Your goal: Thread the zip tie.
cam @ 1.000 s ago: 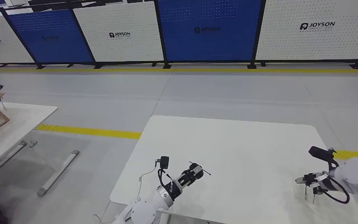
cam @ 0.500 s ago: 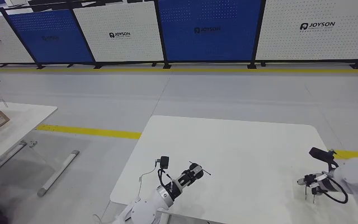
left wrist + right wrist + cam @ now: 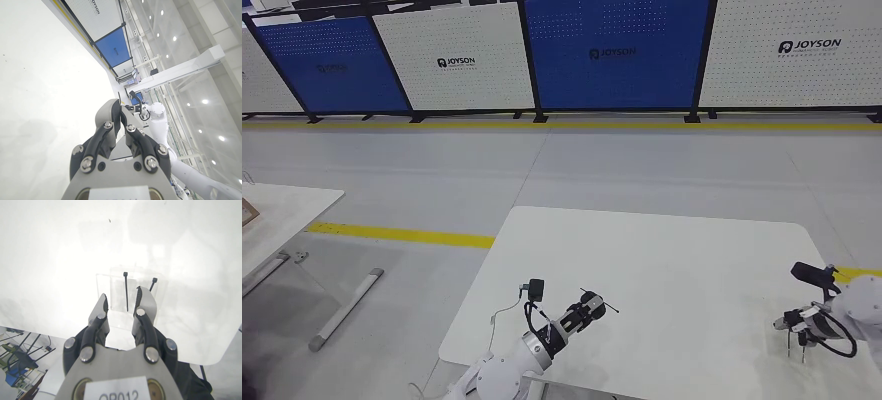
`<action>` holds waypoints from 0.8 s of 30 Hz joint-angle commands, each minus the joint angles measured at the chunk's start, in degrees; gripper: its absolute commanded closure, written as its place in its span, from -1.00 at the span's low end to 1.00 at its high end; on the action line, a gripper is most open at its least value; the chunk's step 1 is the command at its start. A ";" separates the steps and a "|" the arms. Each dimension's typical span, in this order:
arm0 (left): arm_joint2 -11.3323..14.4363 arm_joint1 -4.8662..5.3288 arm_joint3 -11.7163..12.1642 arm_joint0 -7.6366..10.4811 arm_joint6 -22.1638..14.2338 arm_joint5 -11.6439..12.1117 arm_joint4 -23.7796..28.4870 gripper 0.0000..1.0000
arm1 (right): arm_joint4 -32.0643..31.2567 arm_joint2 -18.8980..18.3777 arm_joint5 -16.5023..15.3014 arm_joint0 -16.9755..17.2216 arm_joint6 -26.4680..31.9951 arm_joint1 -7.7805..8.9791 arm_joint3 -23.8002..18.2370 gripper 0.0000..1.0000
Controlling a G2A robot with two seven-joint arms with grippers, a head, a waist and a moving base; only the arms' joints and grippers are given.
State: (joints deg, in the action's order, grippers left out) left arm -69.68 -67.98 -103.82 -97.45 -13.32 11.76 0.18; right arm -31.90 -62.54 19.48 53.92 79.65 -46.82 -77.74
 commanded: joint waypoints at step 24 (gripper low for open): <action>0.00 0.00 0.00 0.00 0.00 0.00 0.00 1.00 | -2.90 4.28 0.00 -4.32 -0.01 -2.80 6.51 0.72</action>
State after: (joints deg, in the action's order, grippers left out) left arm -69.68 -67.98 -103.82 -97.45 -13.32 11.76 0.18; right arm -34.81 -58.42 19.48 49.75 79.64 -49.55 -71.43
